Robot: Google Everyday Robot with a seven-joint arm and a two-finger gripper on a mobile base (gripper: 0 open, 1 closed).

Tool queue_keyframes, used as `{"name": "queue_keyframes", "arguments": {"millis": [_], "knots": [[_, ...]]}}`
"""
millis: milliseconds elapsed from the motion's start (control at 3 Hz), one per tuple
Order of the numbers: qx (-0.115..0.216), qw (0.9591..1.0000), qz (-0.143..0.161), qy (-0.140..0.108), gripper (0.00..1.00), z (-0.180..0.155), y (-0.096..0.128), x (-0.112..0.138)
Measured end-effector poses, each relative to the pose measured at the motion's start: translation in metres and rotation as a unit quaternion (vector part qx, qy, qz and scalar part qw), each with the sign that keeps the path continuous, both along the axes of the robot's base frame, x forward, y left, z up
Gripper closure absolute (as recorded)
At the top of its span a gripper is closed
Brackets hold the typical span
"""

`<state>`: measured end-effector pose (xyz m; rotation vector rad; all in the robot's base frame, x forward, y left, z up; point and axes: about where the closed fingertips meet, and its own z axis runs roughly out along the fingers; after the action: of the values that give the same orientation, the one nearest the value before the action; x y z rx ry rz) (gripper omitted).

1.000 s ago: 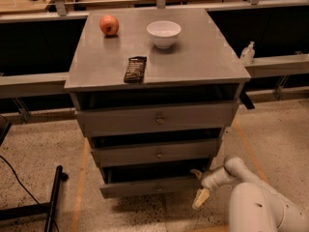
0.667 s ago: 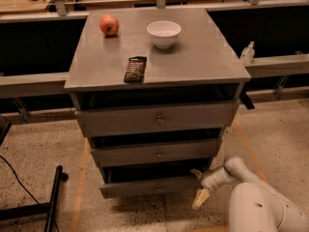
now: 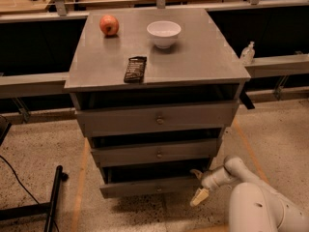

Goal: Open bottom drawer

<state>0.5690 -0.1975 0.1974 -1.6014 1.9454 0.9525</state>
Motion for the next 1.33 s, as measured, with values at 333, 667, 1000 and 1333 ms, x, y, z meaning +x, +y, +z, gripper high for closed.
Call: {"name": "queue_keyframes", "arguments": {"millis": [333, 667, 1000, 1333], "knots": [[0.000, 1.0000, 0.000, 0.000, 0.41, 0.0000, 0.0000, 0.0000], [0.000, 1.0000, 0.000, 0.000, 0.39, 0.0013, -0.0009, 0.0007], [0.000, 1.0000, 0.000, 0.000, 0.08, 0.0035, -0.0017, 0.0013], [0.000, 1.0000, 0.000, 0.000, 0.00, 0.0037, -0.0017, 0.0013]]}}
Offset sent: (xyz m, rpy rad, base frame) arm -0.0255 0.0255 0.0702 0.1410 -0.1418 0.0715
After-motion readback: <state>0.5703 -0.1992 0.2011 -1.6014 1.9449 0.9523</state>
